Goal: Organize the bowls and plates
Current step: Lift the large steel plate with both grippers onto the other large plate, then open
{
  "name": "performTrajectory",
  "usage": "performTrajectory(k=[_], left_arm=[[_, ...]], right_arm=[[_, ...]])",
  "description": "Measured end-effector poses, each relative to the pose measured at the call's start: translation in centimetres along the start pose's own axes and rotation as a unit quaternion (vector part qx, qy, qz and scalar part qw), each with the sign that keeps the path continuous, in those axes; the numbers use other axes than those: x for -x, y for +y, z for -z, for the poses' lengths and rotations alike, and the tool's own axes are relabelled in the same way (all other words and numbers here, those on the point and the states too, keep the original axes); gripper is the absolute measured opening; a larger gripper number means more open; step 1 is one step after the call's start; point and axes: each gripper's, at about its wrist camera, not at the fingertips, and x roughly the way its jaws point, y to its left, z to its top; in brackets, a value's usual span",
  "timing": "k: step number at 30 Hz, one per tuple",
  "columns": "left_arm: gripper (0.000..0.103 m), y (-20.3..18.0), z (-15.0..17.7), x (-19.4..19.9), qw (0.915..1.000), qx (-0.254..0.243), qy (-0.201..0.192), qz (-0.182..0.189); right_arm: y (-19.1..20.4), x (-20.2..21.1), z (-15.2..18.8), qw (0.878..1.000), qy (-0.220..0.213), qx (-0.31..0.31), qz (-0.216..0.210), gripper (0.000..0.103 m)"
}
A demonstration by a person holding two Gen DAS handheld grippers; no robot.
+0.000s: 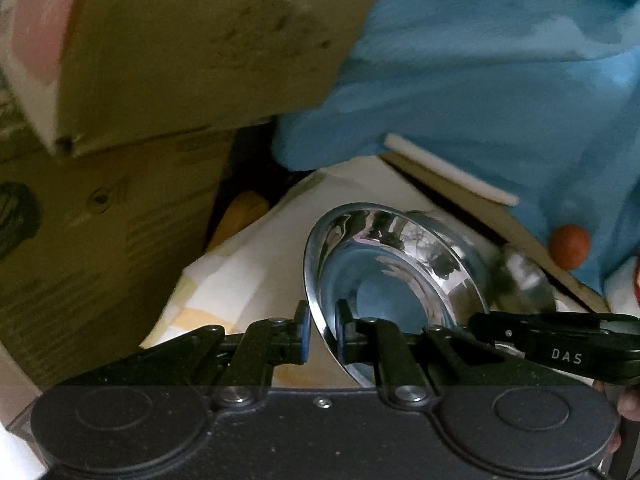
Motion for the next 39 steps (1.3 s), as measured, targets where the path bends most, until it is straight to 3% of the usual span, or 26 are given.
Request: performTrajectory(k=[6,18,22,23,28,39], left_arm=[[0.013,-3.3,0.3,0.2,0.9984,-0.035,0.001,0.044],[0.014,-8.8,2.8,-1.6,0.9817,-0.132,0.075,0.116],[0.014,-9.4,3.4,-2.5,0.9775,-0.146,0.098,0.116],[0.014,-9.5,3.5,-2.7,0.9768,-0.149,0.103,0.115],[0.014,-10.5,4.2,-3.9,0.9730,-0.169,0.121,0.098],[0.015,-11.6,4.5,-4.9,0.9683,-0.193,0.140,0.073]], right_arm=[[-1.8,4.0,1.8,0.999,-0.019,-0.025,0.019,0.018],[-5.7,9.4,7.8,0.992,0.000,-0.103,0.070,0.019],[-6.1,10.3,9.3,0.990,0.007,-0.115,0.080,0.019],[-6.2,10.3,9.4,0.987,0.040,-0.138,0.071,0.019],[-6.4,9.9,9.6,0.984,0.063,-0.148,0.076,0.019],[-6.5,9.2,9.2,0.981,0.091,-0.149,0.081,0.020]])
